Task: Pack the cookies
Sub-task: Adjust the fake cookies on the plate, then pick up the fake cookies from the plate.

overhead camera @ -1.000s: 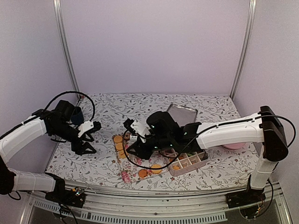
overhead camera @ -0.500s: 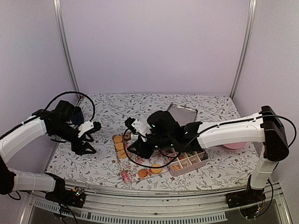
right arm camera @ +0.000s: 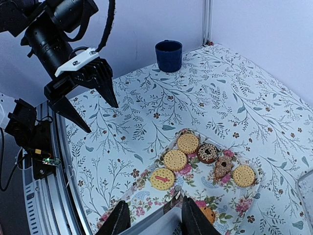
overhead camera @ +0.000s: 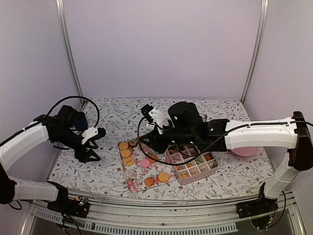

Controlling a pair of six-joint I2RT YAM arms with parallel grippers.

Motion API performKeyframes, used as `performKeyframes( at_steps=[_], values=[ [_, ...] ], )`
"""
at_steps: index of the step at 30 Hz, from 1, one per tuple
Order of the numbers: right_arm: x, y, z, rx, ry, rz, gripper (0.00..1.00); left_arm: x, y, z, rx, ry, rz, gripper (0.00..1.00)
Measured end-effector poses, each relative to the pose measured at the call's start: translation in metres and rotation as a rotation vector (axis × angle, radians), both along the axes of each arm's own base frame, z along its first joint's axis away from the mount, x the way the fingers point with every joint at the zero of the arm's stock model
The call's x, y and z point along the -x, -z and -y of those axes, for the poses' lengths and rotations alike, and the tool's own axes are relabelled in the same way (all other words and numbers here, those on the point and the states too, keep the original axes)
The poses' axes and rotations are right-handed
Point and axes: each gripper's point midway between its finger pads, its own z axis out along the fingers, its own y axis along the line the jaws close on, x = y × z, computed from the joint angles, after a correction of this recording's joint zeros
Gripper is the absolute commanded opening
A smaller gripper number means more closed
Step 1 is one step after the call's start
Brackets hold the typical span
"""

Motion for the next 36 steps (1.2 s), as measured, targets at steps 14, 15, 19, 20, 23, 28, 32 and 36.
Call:
performKeyframes(
  at_steps=[14, 15, 19, 20, 23, 28, 32, 36],
  values=[
    [0.004, 0.031, 0.007, 0.035, 0.001, -0.066, 0.13, 0.002, 0.004, -0.001, -0.005, -0.001, -0.009, 0.68],
    [0.005, 0.032, 0.007, 0.035, 0.001, -0.07, 0.13, 0.002, 0.004, -0.001, -0.005, -0.001, -0.009, 0.68],
    [0.005, 0.031, 0.007, 0.031, 0.001, -0.076, 0.18, 0.002, 0.004, -0.001, -0.005, -0.001, -0.009, 0.68],
    [0.005, 0.031, 0.007, 0.03, -0.001, -0.077, 0.18, 0.002, 0.004, -0.001, -0.005, -0.001, -0.009, 0.68],
    [0.008, 0.032, 0.005, 0.029, -0.014, -0.084, 0.23, 0.002, 0.004, -0.001, -0.004, -0.001, -0.009, 0.68],
    [0.013, 0.04, 0.001, 0.04, -0.039, -0.101, 0.27, 0.002, 0.004, -0.001, -0.004, -0.001, -0.009, 0.68],
    [0.012, 0.054, -0.007, 0.062, -0.044, -0.116, 0.43, 0.002, 0.004, -0.001, -0.005, -0.001, -0.009, 0.68],
    [0.006, 0.063, -0.015, 0.079, -0.039, -0.113, 0.49, 0.002, 0.004, -0.001, -0.005, -0.001, -0.009, 0.68]
  ],
)
